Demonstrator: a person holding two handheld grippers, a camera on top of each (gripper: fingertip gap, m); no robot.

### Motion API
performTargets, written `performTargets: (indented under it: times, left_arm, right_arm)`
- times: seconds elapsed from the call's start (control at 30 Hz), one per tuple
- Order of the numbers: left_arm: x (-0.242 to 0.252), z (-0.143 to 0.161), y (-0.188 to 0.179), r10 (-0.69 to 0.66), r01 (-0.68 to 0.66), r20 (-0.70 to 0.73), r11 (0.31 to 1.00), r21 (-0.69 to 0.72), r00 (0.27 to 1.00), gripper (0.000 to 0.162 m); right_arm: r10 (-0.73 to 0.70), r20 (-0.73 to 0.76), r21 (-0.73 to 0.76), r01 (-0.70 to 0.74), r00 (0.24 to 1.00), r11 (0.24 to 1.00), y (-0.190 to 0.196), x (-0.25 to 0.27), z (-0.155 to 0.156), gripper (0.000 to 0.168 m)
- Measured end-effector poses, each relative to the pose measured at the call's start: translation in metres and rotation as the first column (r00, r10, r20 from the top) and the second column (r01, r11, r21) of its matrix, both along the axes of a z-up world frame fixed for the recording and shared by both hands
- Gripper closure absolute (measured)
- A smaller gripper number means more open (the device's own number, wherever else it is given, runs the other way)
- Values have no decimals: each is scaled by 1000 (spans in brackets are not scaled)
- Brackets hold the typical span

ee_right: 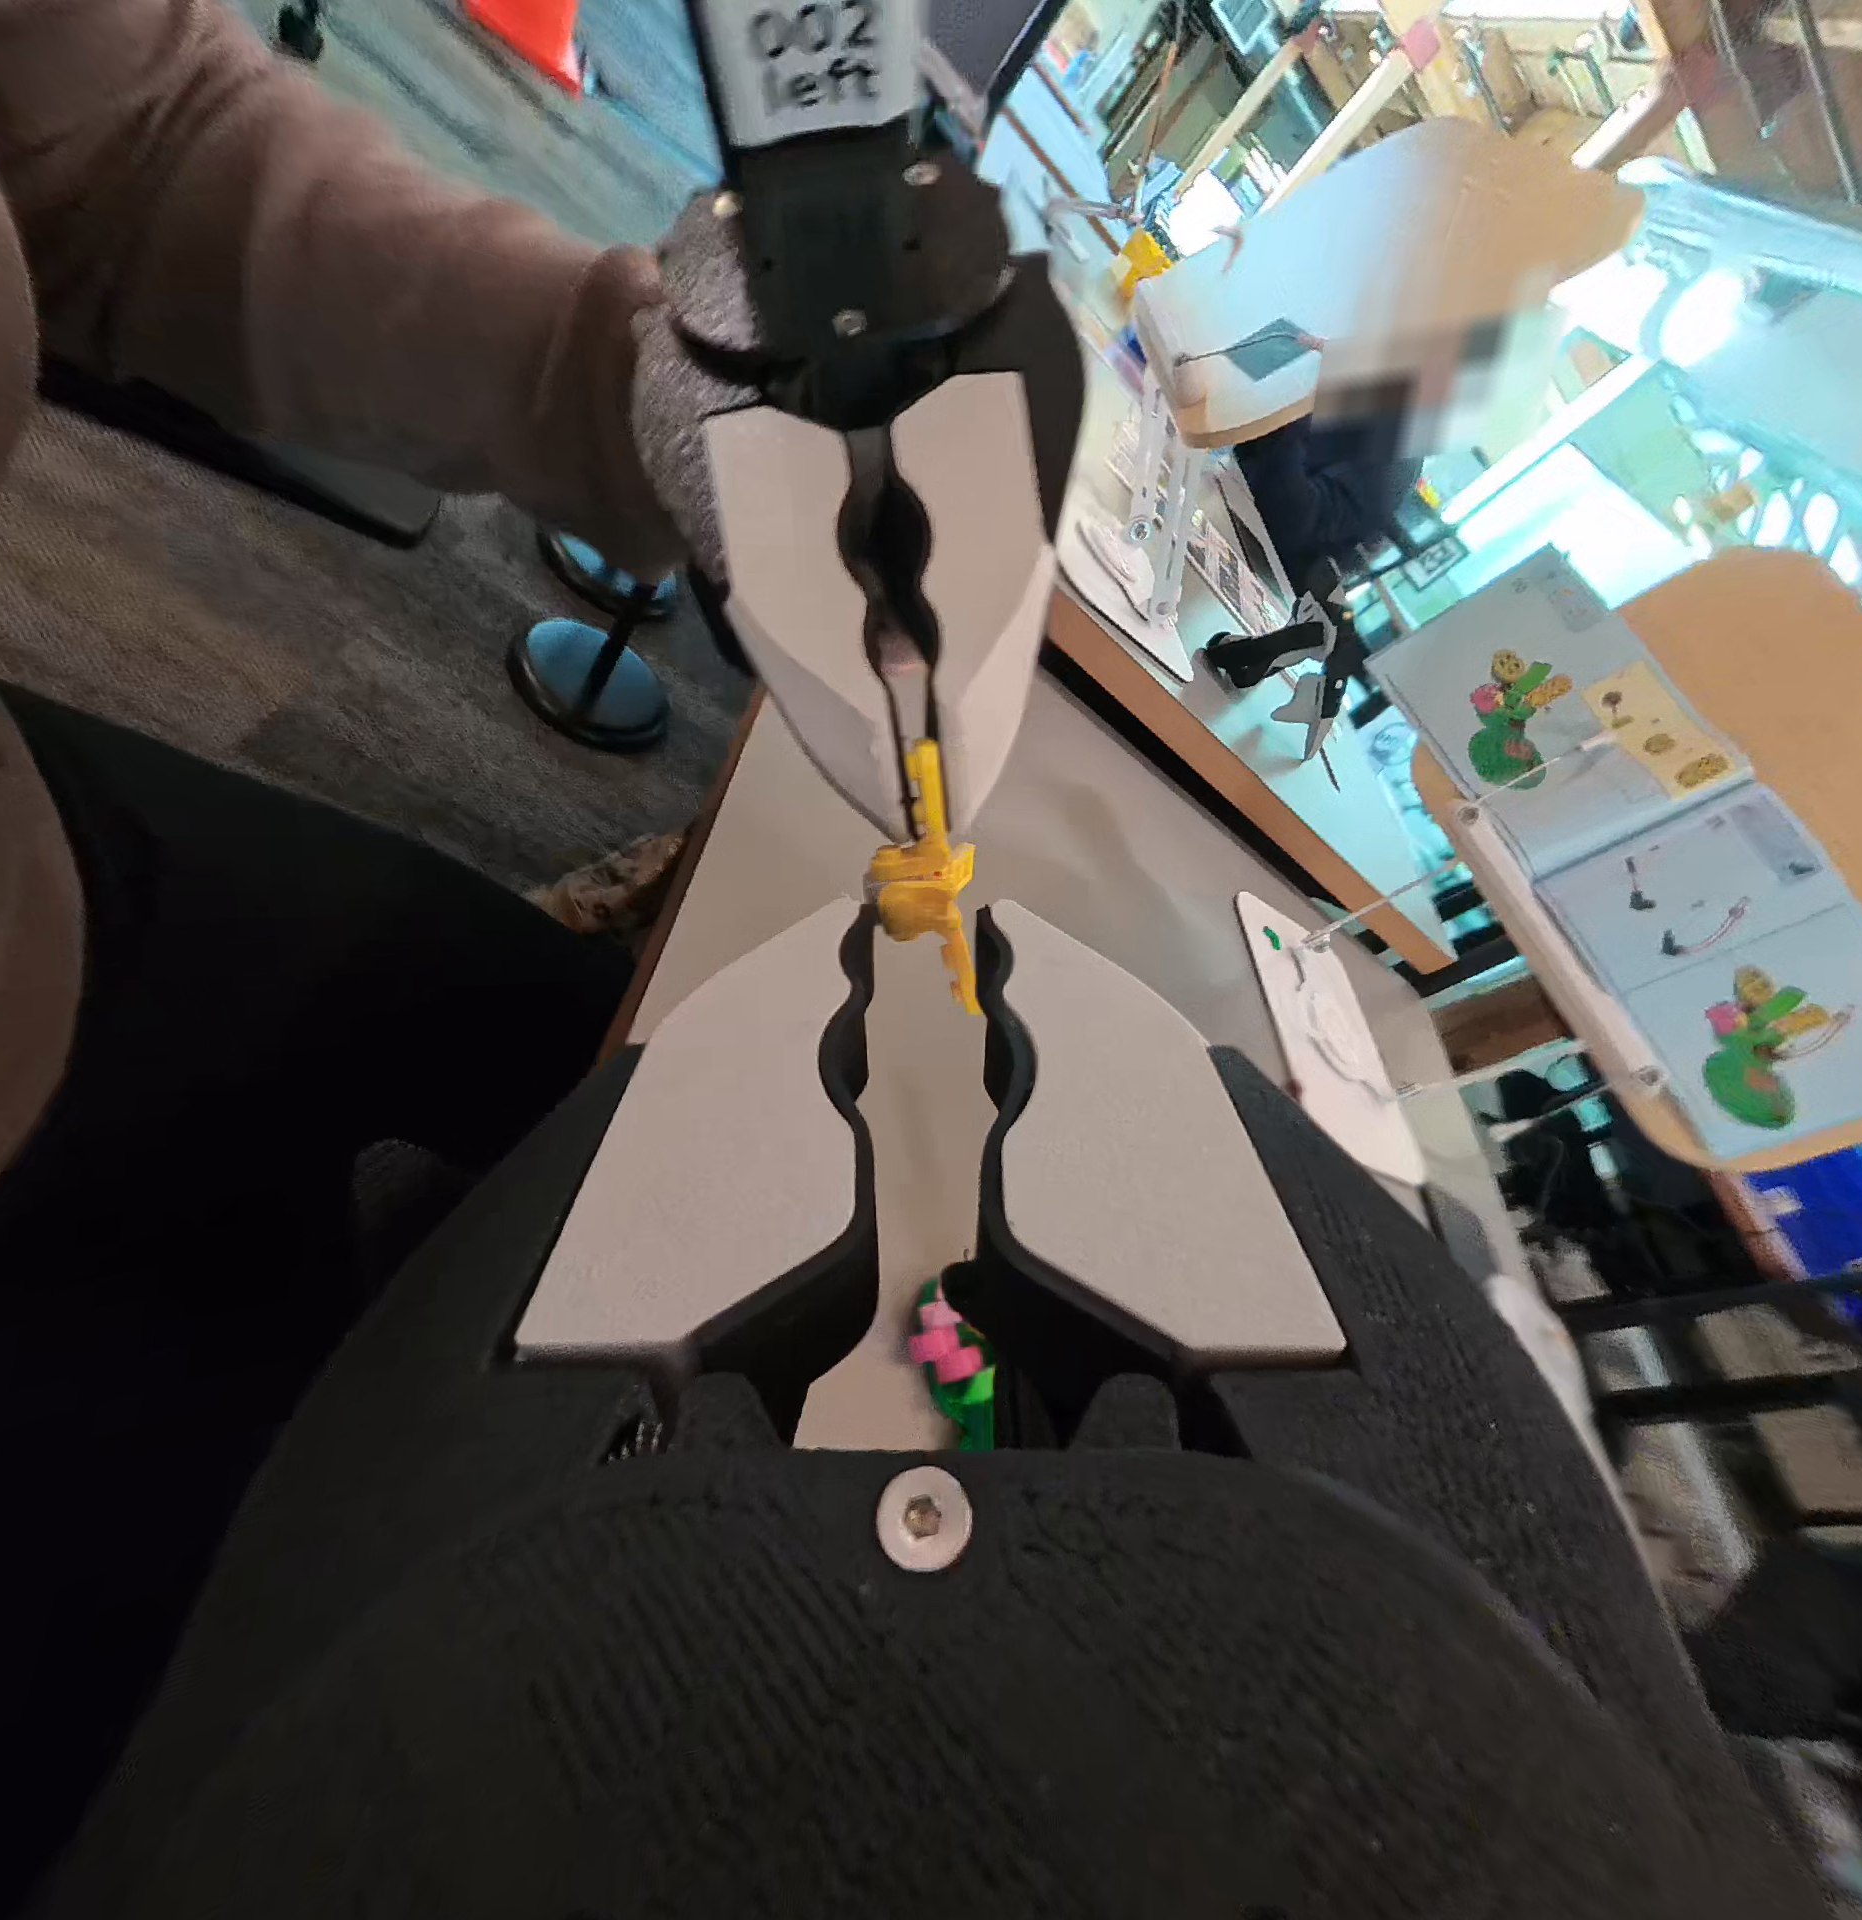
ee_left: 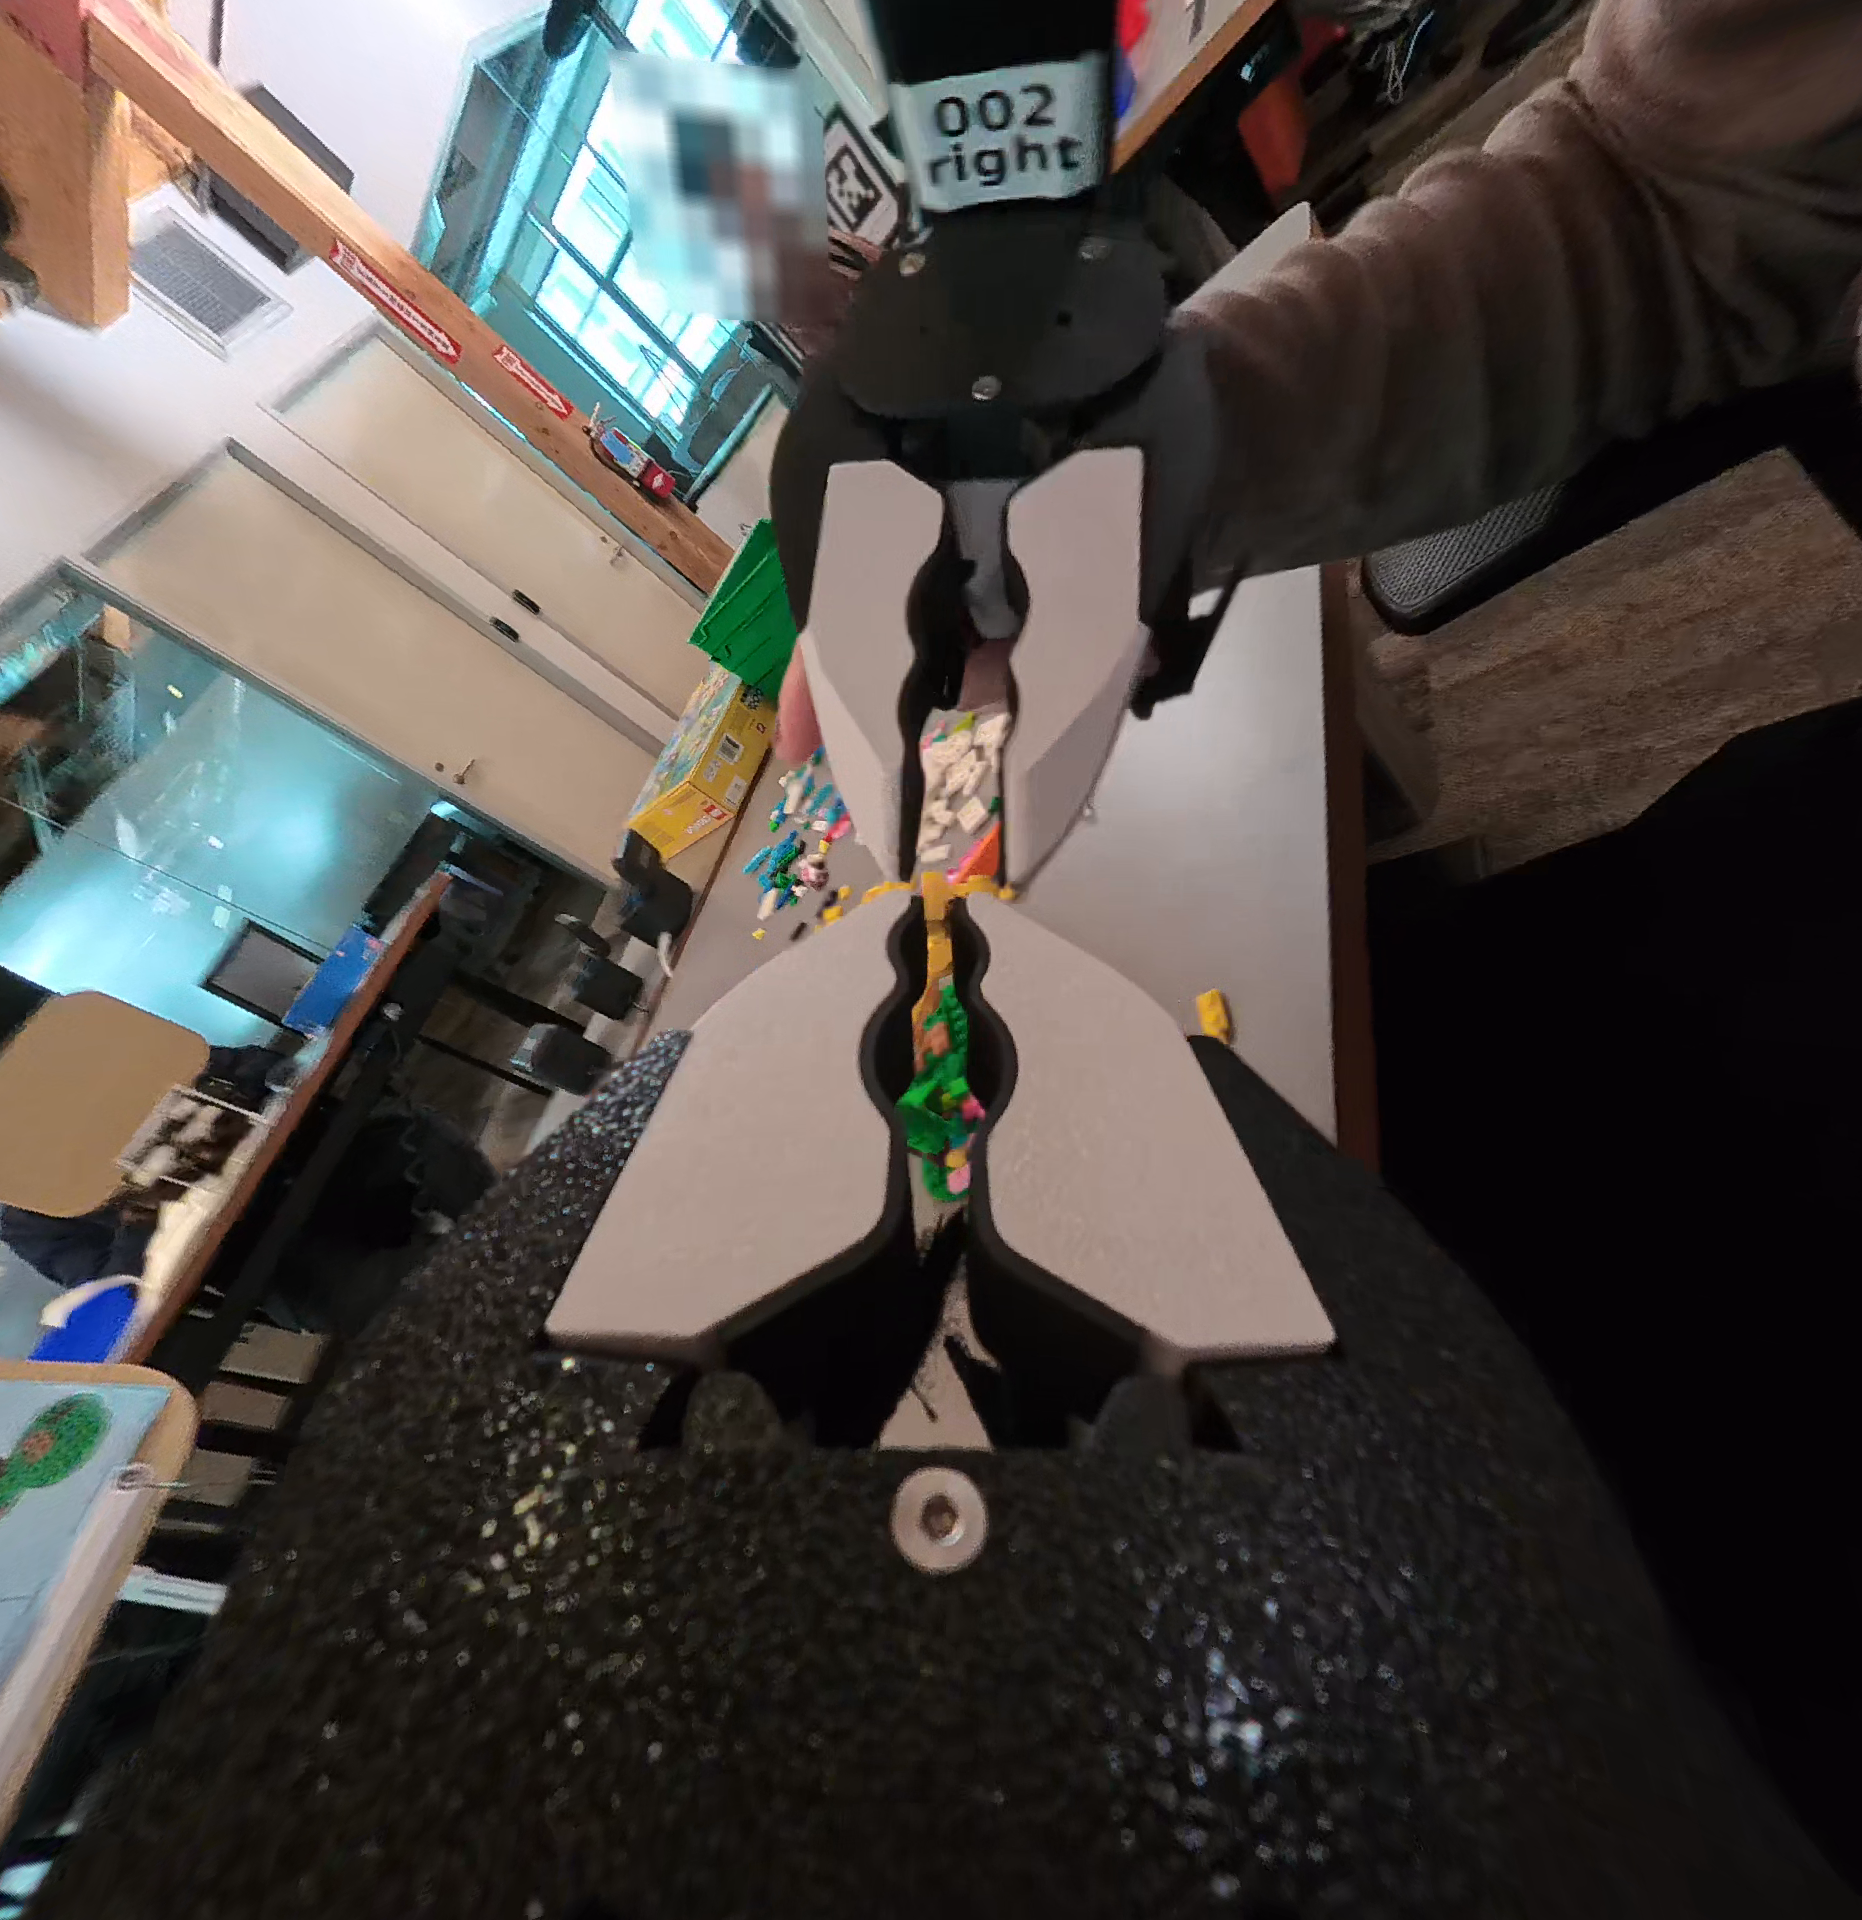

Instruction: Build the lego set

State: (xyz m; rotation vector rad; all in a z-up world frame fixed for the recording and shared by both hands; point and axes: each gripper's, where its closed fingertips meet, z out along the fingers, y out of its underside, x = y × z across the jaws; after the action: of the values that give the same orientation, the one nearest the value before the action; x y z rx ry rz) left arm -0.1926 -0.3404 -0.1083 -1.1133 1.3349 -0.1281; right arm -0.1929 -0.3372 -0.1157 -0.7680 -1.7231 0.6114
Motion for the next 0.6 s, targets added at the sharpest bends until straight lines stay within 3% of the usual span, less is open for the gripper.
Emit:
performTargets:
  times: [0.03,0.13,0.3,0.4,0.6]
  left_arm:
    - [-1,1,0,6,-5,-15,999,48,1000,158]
    - [-5,11,5,102,-81,-60,955,286,993,158]
    - [-7,26,8,310,-165,-119,749,641,943,158]
    - [-4,28,7,359,-163,-127,675,719,925,158]
    - [-2,28,6,386,-147,-138,622,769,912,158]
  right_arm:
    - [-8,-2,-63,8,1000,998,1,0,3,153]
    - [-66,-12,-324,59,998,944,10,-1,16,153]
    - [-126,-59,-625,62,990,778,15,-3,38,154]
    - [-141,-56,-671,67,988,739,16,-5,40,155]
    - [-110,-25,-670,65,994,740,11,-7,33,156]
